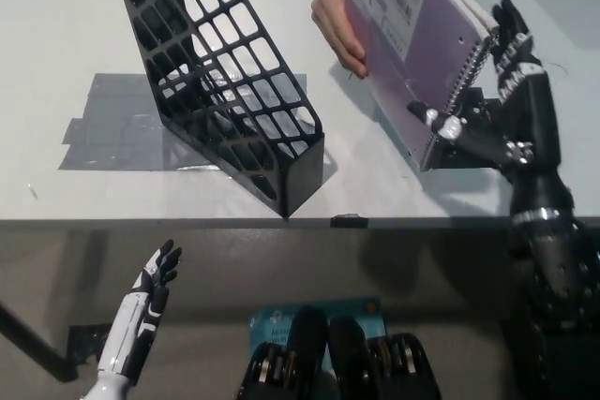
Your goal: A person hands a notebook to the robot and the robot grabs it with its right hand and places it in the magazine stand kept in the centre of the desk infront of it.
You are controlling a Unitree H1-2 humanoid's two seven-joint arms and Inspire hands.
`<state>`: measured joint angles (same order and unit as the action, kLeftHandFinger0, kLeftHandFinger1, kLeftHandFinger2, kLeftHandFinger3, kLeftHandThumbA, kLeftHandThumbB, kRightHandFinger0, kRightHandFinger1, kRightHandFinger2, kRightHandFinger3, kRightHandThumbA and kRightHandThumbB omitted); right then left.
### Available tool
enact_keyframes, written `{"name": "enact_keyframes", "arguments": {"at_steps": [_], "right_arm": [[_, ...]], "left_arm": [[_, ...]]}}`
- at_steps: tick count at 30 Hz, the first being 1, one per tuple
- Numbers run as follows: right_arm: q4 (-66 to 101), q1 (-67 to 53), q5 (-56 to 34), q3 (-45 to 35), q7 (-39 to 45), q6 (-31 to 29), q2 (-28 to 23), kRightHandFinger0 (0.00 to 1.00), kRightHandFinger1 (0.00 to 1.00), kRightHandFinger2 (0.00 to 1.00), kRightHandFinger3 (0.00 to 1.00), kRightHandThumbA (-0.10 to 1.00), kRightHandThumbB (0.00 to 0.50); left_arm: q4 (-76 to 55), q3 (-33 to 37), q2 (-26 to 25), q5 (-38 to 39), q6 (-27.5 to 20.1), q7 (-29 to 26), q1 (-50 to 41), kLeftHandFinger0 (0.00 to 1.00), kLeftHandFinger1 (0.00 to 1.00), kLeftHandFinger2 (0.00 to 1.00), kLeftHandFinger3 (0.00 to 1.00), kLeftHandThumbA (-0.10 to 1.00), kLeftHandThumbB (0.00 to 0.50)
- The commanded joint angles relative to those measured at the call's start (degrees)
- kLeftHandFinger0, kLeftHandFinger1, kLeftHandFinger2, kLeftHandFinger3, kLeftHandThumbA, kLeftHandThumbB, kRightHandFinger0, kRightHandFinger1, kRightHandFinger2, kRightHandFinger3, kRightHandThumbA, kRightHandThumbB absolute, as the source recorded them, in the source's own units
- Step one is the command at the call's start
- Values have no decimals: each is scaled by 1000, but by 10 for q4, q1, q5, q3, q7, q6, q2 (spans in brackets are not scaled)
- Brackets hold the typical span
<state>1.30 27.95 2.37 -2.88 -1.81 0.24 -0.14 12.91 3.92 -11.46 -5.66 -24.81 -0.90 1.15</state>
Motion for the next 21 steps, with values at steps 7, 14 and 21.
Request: {"name": "enact_keyframes", "arguments": {"at_steps": [7, 14, 21], "right_arm": [[-47, 111, 44, 26, -21, 22, 7, 1000, 1000, 1000, 1000, 1000, 402], [-100, 168, 49, 28, -28, 36, 6, 1000, 1000, 1000, 1000, 1000, 366], [-167, 197, 52, 9, -66, 65, 10, 1000, 1000, 1000, 1000, 911, 237]], "left_arm": [[-13, 1, -6, 3, -21, 7, 2, 1000, 1000, 1000, 1000, 1000, 500], [-17, 0, -7, 4, -21, 3, 1, 1000, 1000, 1000, 1000, 1000, 500], [-19, -1, -7, 10, -21, 4, 1, 1000, 1000, 1000, 1000, 1000, 500]]}}
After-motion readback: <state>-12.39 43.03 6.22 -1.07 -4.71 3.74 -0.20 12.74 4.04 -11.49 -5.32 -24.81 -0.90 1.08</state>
